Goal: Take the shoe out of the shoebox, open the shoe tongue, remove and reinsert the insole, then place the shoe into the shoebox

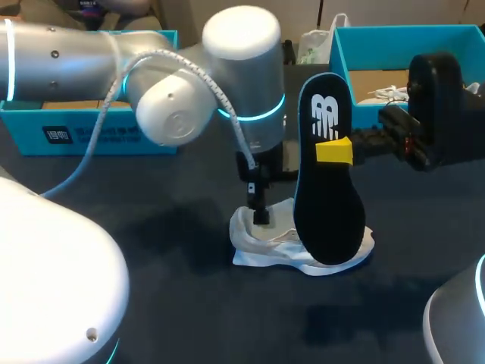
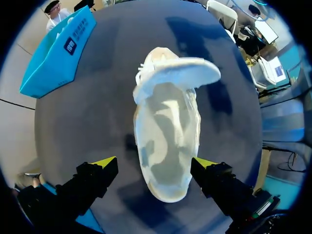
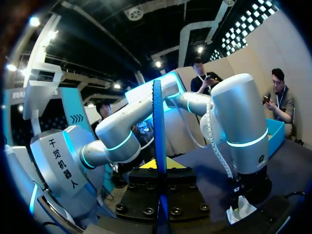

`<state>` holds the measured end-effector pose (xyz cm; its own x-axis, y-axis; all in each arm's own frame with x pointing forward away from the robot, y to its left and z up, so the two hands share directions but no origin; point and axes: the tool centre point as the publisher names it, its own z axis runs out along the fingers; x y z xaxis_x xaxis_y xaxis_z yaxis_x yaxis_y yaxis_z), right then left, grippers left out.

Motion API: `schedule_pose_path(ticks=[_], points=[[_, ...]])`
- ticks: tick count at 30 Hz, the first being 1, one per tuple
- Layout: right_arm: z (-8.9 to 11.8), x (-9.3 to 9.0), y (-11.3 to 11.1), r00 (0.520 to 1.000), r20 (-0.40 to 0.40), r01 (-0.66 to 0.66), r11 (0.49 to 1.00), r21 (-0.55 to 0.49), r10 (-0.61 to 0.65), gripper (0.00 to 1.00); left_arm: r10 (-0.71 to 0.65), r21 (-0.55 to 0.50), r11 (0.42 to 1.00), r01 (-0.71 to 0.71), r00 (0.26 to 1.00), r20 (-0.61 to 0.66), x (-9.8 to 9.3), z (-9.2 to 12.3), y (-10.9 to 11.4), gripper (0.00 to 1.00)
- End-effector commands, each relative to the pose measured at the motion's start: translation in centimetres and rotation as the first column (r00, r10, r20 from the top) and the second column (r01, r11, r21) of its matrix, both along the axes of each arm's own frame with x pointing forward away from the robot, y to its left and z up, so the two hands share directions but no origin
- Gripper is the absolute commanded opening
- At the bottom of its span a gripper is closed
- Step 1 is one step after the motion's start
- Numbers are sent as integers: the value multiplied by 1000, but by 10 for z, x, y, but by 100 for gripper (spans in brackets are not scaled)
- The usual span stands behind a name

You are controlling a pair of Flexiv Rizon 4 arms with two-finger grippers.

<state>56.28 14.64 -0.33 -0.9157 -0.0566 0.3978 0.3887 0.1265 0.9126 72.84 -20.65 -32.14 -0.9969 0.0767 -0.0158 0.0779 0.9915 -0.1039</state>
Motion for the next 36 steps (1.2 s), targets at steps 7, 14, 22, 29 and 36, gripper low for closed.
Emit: schedule_pose_path(ticks=[7,14,22,29,36], points=[[-1,1,2,1000,-2,-1,1000,-2,1,0,8,1,1000,-8,1000,19,22,-23,-36,100],[-1,1,2,1000,-2,-1,1000,-2,1,0,24,0,1000,-24,1000,-18,31,-47,-39,80],[-1,1,2,1000,-2,-1,1000,-2,1,0,17,-8,1000,-17,999,-46,19,-61,-33,81],[-1,1,2,1000,-2,-1,1000,-2,1,0,23,-2,1000,-23,998,-52,15,-68,-30,49],[-1,1,2,1000,-2,-1,1000,-2,1,0,22,9,1000,-22,999,-49,17,-69,-30,0]])
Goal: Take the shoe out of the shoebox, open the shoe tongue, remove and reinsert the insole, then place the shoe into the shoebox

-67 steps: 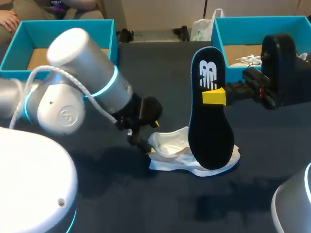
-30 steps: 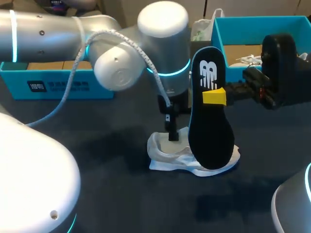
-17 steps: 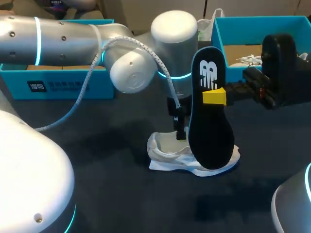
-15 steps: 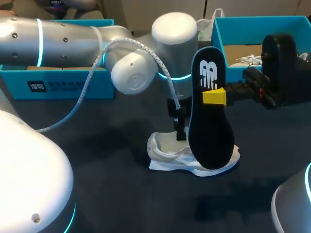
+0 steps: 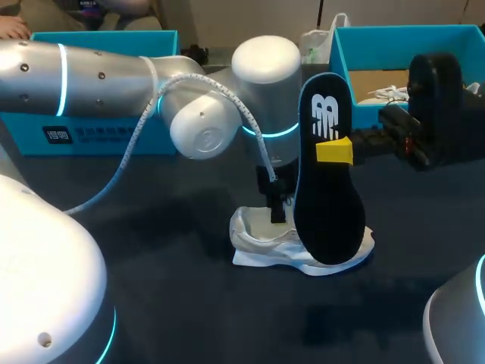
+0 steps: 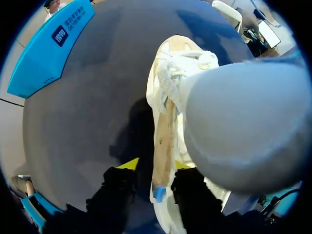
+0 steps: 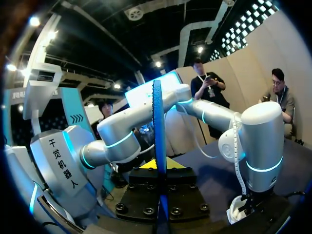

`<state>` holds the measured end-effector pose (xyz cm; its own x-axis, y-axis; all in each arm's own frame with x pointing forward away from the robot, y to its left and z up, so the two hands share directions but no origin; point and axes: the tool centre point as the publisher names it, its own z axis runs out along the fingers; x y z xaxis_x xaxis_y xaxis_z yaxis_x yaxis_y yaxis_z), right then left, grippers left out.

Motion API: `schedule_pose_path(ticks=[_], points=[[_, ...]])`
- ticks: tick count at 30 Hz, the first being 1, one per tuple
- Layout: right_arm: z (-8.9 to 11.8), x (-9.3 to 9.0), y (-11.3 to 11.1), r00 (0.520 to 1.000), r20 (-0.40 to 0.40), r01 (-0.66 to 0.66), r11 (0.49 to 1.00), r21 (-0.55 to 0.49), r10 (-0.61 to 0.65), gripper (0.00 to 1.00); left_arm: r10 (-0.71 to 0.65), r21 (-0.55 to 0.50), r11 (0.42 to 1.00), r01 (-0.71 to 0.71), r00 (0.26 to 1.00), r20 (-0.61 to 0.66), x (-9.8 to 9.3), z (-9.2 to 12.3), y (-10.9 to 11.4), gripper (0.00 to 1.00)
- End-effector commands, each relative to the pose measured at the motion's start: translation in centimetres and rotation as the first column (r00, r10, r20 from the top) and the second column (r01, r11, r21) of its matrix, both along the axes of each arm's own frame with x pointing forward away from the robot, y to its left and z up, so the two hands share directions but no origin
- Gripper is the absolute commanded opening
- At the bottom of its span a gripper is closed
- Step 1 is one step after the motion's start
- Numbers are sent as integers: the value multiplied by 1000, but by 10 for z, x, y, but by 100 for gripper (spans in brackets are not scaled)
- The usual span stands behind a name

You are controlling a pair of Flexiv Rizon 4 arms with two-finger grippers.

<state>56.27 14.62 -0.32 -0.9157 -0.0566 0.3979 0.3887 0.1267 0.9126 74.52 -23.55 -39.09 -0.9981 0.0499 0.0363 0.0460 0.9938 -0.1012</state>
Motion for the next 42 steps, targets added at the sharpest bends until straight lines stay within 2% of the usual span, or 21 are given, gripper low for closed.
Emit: schedule_pose_path(ticks=[1,8,14,16,19,31,32,33,34,35,37,39,42], points=[[-1,1,2,1000,-2,-1,1000,-2,1,0,-10,2,1000,10,1000,4,0,1,-1,0],[-1,1,2,1000,-2,-1,1000,-2,1,0,-89,-21,996,89,996,-7,-3,15,-1,0],[-1,1,2,1000,-2,-1,1000,-2,1,0,-259,-58,964,260,966,16,-4,39,-4,0],[-1,1,2,1000,-2,-1,1000,-2,1,0,-357,-64,931,359,933,39,-6,49,-6,0],[-1,1,2,1000,-2,-1,1000,-2,1,0,-567,-43,814,579,809,157,-14,70,-9,0],[-1,1,2,1000,-2,-1,1000,-2,1,0,-567,-43,814,579,809,157,-14,70,-9,0],[-1,1,2,1000,-2,-1,1000,-2,1,0,-594,-64,790,610,787,166,-10,71,-7,0],[-1,1,2,1000,-2,-1,1000,-2,1,0,-615,-42,772,634,763,201,-9,72,-5,0],[-1,1,2,1000,-2,-1,1000,-2,1,0,-674,-70,712,699,707,214,-8,76,-2,0],[-1,1,2,1000,-2,-1,1000,-2,1,0,-685,-64,701,711,695,217,-6,78,0,0],[-1,1,2,1000,-2,-1,1000,-2,1,0,-817,-42,529,848,521,247,-8,85,4,0],[-1,1,2,1000,-2,-1,1000,-2,1,0,-877,34,388,921,357,320,-14,93,12,0],[-1,1,2,1000,-2,-1,1000,-2,1,0,-877,34,388,921,357,320,-14,93,12,0]])
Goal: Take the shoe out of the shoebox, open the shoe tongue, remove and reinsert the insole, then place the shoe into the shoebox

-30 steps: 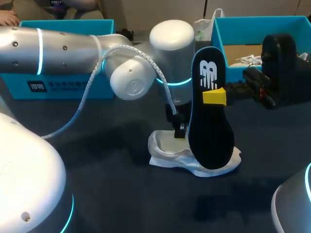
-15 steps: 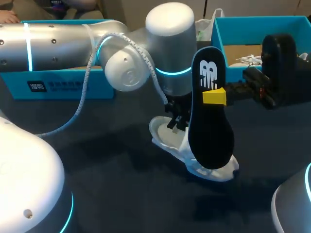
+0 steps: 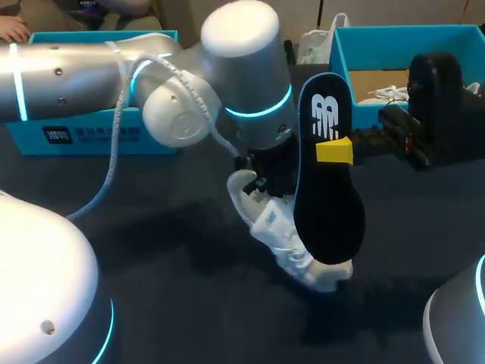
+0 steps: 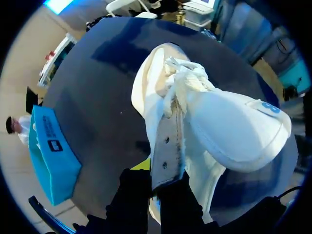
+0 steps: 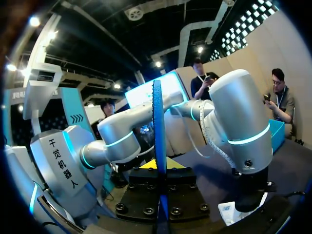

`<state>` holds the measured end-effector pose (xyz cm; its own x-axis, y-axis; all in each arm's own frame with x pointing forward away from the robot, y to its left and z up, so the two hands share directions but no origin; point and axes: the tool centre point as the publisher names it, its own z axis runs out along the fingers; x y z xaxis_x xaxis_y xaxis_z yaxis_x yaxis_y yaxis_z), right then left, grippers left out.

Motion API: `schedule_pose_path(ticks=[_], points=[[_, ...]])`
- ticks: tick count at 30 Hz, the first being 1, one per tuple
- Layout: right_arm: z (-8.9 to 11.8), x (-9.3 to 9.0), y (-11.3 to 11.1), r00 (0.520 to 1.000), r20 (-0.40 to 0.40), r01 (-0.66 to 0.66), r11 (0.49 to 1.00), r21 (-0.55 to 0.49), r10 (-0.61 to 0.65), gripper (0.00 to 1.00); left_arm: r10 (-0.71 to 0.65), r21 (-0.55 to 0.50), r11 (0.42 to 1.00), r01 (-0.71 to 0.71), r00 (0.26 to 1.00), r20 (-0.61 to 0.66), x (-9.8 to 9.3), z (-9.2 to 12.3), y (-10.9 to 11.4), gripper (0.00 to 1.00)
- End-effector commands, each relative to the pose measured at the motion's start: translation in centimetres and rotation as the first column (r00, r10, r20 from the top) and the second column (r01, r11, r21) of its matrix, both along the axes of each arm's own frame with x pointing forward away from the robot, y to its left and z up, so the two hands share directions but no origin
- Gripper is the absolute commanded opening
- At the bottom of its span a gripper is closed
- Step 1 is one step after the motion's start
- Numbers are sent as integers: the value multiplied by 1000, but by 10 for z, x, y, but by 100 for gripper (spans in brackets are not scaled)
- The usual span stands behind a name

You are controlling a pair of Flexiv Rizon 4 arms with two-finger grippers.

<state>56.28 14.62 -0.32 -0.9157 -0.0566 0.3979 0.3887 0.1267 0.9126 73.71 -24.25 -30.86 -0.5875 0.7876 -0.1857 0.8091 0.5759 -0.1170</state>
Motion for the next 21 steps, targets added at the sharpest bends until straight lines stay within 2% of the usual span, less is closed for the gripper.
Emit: schedule_pose_path(ticks=[1,5,7,11,21], points=[[-1,1,2,1000,-2,-1,1000,-2,1,0,-280,-41,957,286,953,114,-6,11,19,0],[-1,1,2,1000,-2,-1,1000,-2,1,0,-280,-41,957,286,953,114,-6,11,19,0],[-1,1,2,1000,-2,-1,1000,-2,1,0,-373,-48,922,383,917,141,-9,5,20,0],[-1,1,2,1000,-2,-1,1000,-2,1,0,-475,-34,875,482,871,130,-8,0,19,0],[-1,1,2,1000,-2,-1,1000,-2,1,0,-542,14,840,543,836,91,-19,-15,16,0]])
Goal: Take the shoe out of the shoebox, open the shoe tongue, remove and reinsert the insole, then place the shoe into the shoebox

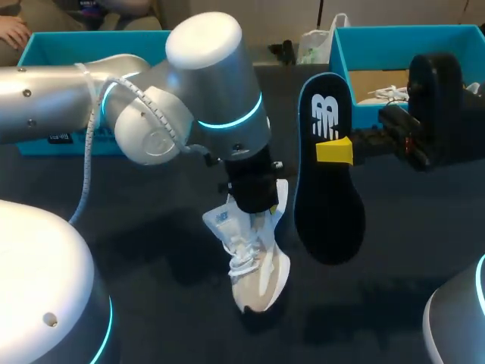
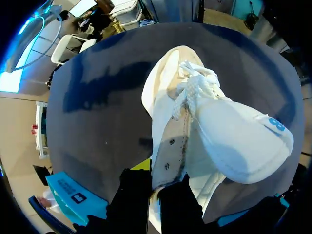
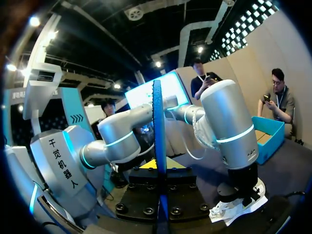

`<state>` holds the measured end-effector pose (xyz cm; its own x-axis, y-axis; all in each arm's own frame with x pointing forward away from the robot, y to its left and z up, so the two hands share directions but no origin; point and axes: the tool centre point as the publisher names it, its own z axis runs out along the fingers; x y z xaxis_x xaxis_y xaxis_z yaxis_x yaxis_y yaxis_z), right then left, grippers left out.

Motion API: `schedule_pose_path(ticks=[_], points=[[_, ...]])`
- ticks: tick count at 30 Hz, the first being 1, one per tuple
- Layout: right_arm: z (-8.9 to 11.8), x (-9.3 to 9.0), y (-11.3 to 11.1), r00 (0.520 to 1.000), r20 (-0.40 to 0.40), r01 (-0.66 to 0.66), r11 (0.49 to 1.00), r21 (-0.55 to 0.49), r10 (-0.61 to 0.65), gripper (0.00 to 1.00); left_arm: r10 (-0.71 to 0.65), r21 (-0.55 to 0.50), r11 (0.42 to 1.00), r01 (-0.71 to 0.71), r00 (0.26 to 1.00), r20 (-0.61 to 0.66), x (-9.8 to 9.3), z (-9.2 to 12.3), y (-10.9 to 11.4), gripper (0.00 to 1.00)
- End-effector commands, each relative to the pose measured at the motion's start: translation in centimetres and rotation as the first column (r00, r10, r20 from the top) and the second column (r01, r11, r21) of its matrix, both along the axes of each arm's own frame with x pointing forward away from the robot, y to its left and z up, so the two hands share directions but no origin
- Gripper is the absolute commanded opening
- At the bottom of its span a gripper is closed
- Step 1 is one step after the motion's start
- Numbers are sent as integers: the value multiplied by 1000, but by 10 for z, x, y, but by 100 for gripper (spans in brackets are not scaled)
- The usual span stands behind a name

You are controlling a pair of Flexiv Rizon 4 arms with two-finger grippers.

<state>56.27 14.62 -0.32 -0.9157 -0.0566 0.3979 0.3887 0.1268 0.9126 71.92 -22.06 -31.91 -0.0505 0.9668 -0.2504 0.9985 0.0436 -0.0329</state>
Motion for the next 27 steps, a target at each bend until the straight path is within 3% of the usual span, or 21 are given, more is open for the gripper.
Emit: schedule_pose_path(ticks=[1,12,27], points=[[-1,1,2,1000,-2,-1,1000,-2,1,0,-4,23,1000,4,1000,-2,-2,-7,-7,0],[-1,1,2,1000,-2,-1,1000,-2,1,0,31,91,995,-28,999,-28,1,-30,-17,0],[-1,1,2,1000,-2,-1,1000,-2,1,0,-22,97,995,24,1000,-21,1,-61,-41,0]])
